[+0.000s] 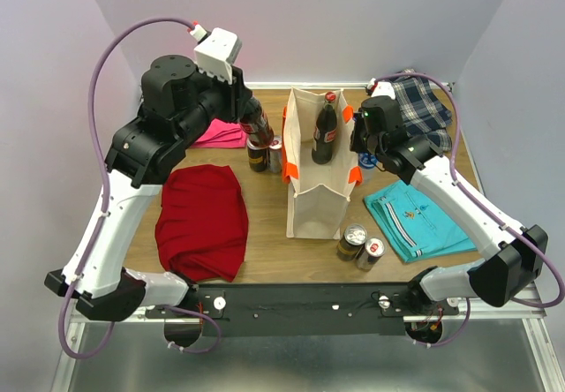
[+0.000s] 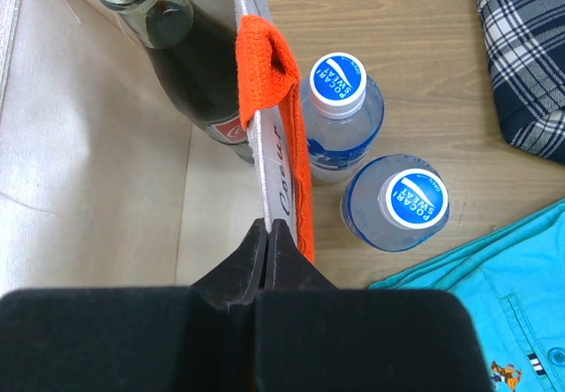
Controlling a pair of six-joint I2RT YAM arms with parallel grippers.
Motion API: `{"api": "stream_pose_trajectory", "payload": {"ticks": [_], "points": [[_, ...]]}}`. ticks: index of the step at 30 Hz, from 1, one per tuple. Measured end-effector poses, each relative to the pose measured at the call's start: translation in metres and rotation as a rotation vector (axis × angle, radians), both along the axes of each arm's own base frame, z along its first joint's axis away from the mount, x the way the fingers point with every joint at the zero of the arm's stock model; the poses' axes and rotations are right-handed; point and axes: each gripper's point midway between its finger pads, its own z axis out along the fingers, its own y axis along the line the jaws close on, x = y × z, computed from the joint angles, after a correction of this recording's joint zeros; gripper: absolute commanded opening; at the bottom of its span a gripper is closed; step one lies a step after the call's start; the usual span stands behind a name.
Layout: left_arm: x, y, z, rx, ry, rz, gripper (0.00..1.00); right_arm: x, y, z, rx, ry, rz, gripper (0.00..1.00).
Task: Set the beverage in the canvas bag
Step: Place the drink in the canvas bag.
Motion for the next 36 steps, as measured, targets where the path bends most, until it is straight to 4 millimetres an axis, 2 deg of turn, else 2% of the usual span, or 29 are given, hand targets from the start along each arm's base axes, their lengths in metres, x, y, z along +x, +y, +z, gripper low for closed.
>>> {"api": "stream_pose_trajectory", "payload": {"ticks": [6, 26, 36], "points": [[0.004, -0.009, 0.004, -0.01, -0.006, -0.028, 0.0, 0.0, 0.0, 0.0, -0.001, 0.0, -0.001, 0.01], [-0.001, -0.032, 0.051, -0.12, -0.159, -0.154, 0.0, 0.001, 0.0, 0.0, 0.0, -0.001, -0.001, 0.01], [-0.002, -0.049, 0.06, -0.168, -0.177, -0.234, 0.0, 0.001, 0.0, -0.001, 0.0, -0.001, -0.001, 0.01]]}}
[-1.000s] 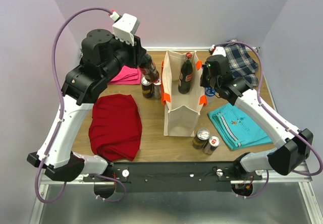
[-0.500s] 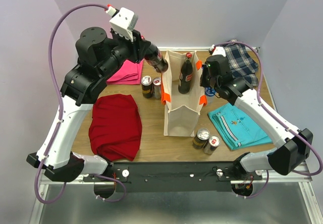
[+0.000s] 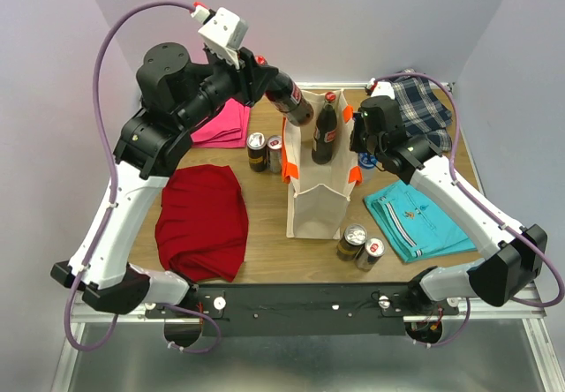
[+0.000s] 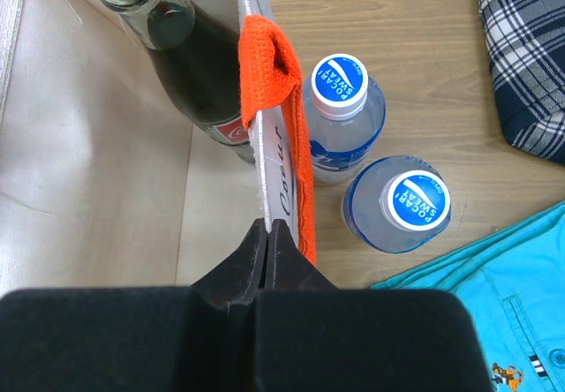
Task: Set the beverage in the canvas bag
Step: Place the drink in the canvas bag.
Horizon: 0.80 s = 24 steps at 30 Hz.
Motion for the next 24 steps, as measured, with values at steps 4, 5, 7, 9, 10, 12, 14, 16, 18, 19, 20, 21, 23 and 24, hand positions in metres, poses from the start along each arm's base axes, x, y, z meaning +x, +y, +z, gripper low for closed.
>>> {"api": "stream_pose_trajectory", "payload": {"ticks": [4, 5, 7, 9, 10, 12, 14, 16, 18, 19, 20, 21, 23, 24], "points": [[0.009, -0.012, -0.009, -0.002, 0.032, -0.03, 0.0, 0.0, 0.0, 0.0, 0.0, 0.0, 0.0, 0.01], [0.011, -0.015, -0.013, -0.001, 0.042, -0.035, 0.0, 0.0, 0.0, 0.0, 0.0, 0.001, 0.0, 0.01], [0.015, -0.02, -0.019, 0.0, 0.066, -0.045, 0.0, 0.0, 0.0, 0.0, 0.0, 0.0, 0.0, 0.01], [0.019, -0.025, -0.026, 0.002, 0.087, -0.054, 0.0, 0.0, 0.0, 0.0, 0.0, 0.0, 0.0, 0.01], [0.02, -0.026, -0.028, 0.001, 0.092, -0.056, 0.0, 0.0, 0.0, 0.0, 0.0, 0.0, 0.0, 0.01], [0.024, -0.03, -0.034, 0.0, 0.109, -0.063, 0.0, 0.0, 0.0, 0.0, 0.0, 0.0, 0.0, 0.01], [0.026, -0.033, -0.039, -0.003, 0.121, -0.069, 0.0, 0.0, 0.0, 0.0, 0.0, 0.001, 0.0, 0.01], [0.029, -0.036, -0.044, -0.005, 0.135, -0.077, 0.0, 0.0, 0.0, 0.0, 0.0, 0.001, 0.0, 0.01], [0.032, -0.039, -0.048, -0.005, 0.144, -0.081, 0.0, 0.0, 0.0, 0.0, 0.0, 0.001, 0.0, 0.01], [0.033, -0.041, -0.051, -0.004, 0.151, -0.082, 0.0, 0.0, 0.0, 0.0, 0.0, 0.001, 0.0, 0.01], [0.035, -0.043, -0.054, -0.004, 0.158, -0.085, 0.0, 0.0, 0.0, 0.0, 0.0, 0.001, 0.0, 0.01], [0.037, -0.044, -0.056, -0.005, 0.164, -0.086, 0.0, 0.0, 0.0, 0.0, 0.0, 0.001, 0.0, 0.01], [0.04, -0.046, -0.06, -0.004, 0.173, -0.085, 0.0, 0.0, 0.0, 0.0, 0.0, 0.001, 0.0, 0.01], [0.043, -0.048, -0.063, -0.003, 0.179, -0.084, 0.0, 0.0, 0.0, 0.0, 0.0, 0.001, 0.0, 0.01]]}}
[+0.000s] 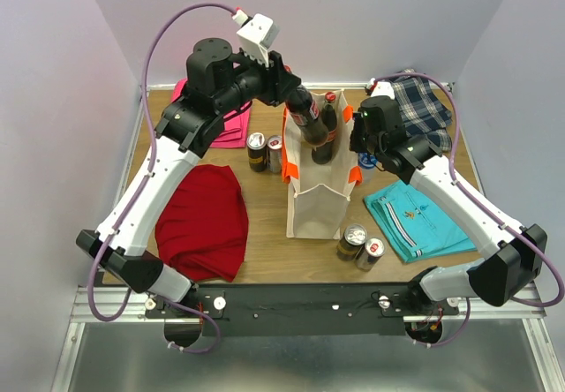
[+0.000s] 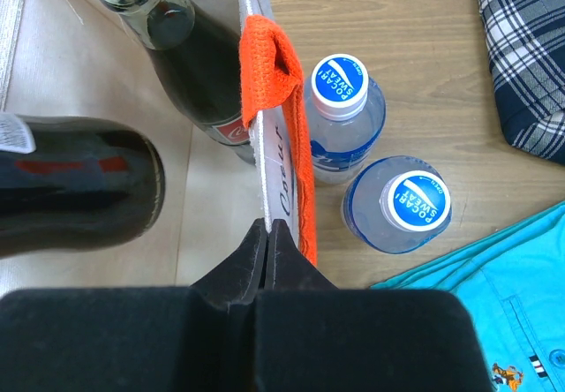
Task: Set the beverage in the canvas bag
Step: Place the drink in the canvas bag.
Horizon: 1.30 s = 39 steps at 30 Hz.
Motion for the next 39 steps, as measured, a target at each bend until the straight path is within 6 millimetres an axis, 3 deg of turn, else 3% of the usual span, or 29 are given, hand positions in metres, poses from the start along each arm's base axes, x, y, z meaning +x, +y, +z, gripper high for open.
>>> {"api": "stream_pose_trajectory", "payload": {"ticks": [11, 26, 32, 39], "points": [[0.022, -0.002, -0.023, 0.033, 0.038, 0.054, 0.0, 0.0, 0.0, 0.0, 0.0, 0.0, 0.0, 0.01], [0.046, 0.017, -0.041, 0.144, 0.013, 0.225, 0.0, 0.004, 0.002, 0.001, -0.002, 0.0, 0.001, 0.01], [0.054, 0.01, -0.055, 0.184, 0.018, 0.229, 0.0, 0.004, 0.003, 0.0, -0.004, 0.002, 0.001, 0.01], [0.071, -0.013, -0.075, 0.224, 0.041, 0.203, 0.0, 0.006, 0.003, 0.001, -0.003, 0.001, 0.001, 0.01]]}}
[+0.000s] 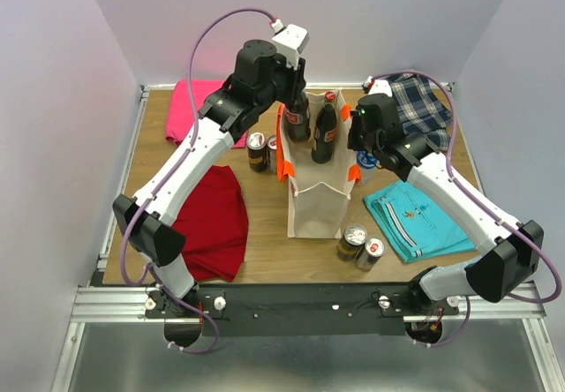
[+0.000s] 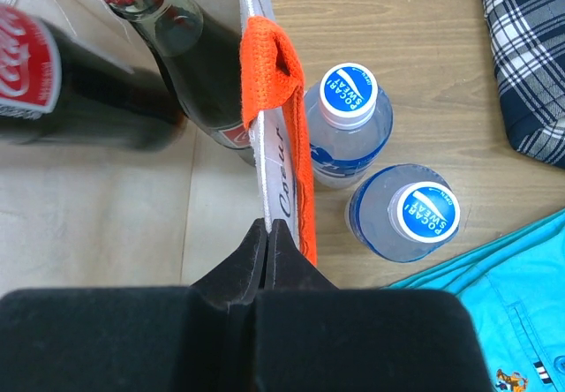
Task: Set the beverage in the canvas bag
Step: Place the drink in the canvas bag.
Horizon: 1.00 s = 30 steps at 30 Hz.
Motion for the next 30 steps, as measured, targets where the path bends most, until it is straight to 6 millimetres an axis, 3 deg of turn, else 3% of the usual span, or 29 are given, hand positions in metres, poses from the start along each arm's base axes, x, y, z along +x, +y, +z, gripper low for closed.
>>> {"api": "stream_pose_trajectory", "payload": {"ticks": [8, 16, 30], "points": [[0.014, -0.019, -0.007, 0.02, -0.003, -0.021, 0.0, 0.0, 0.0, 0.0, 0.0, 0.0, 0.0, 0.01], [0.016, -0.026, -0.007, 0.044, -0.022, -0.029, 0.0, 0.001, 0.0, 0.0, -0.001, 0.001, 0.0, 0.01], [0.026, -0.036, -0.036, 0.096, 0.012, -0.015, 0.0, 0.001, 0.001, 0.0, 0.0, 0.001, 0.0, 0.01]]}}
